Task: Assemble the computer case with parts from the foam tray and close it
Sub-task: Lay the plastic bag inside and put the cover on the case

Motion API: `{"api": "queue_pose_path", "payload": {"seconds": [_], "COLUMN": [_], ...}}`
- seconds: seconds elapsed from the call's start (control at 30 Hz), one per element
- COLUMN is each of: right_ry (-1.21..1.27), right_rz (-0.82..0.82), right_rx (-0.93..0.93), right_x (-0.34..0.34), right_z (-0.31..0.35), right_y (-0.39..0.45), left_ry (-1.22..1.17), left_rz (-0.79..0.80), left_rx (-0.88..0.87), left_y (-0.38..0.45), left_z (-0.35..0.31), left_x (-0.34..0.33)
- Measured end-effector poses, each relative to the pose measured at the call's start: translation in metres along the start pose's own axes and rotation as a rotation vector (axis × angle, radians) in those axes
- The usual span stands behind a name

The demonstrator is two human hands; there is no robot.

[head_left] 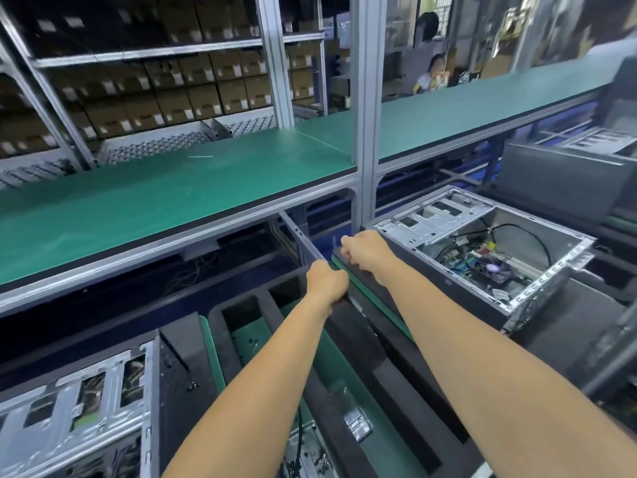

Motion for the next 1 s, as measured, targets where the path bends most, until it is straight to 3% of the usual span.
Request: {"api": "queue_pose_path", "payload": {"seconds": [0.13, 0.27, 0.4, 0.5, 0.6, 0.87, 1.0], "right_ry": [0.011, 0.094, -0.219, -0.386, -0.296, -0.012, 0.127], "right_rz": [0.07, 0.215, 0.064, -0.166, -0.342, -0.512, -0.542], "right_rx": [0.054, 0.054, 0.228, 0.278, 0.281, 0.309, 0.334], "right_x": [-0.001, 0.002, -0.002, -0.005, -0.012, -0.058, -0.098], "right_z": [0.022, 0.064, 0.113, 0.142, 0.156, 0.179, 0.181], "right_y": [-0.01, -0.024, -0.045, -0.065, -0.087, -0.187, -0.249], "left_ry": [0.017, 0.026, 0.175, 0.339, 0.505, 0.7, 0.775], "left_rz": [-0.098, -0.091, -0.145, -0.148, -0.183, -0.291, -0.328], "left_rx": [-0.148, -0.282, -0.486, -0.612, -0.699, -0.917, -0.835], "left_y": [-0.015, -0.034, -0.064, -0.084, -0.104, -0.179, -0.215], "left_z": [-0.028, -0.061, -0.071, -0.072, -0.071, -0.043, -0.012], "left_x": [0.004, 0.035, 0.067, 0.091, 0.117, 0.192, 0.241]}}
Point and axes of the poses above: each hand's wrist, its own y-axis towards the middle knuckle, its own x-axis out of the back of the hand, z = x × y, the point moved 1 cm from there along y, towards the middle knuckle, and after that the axes turned 6 degrees about -y, right-handed, at the moved point
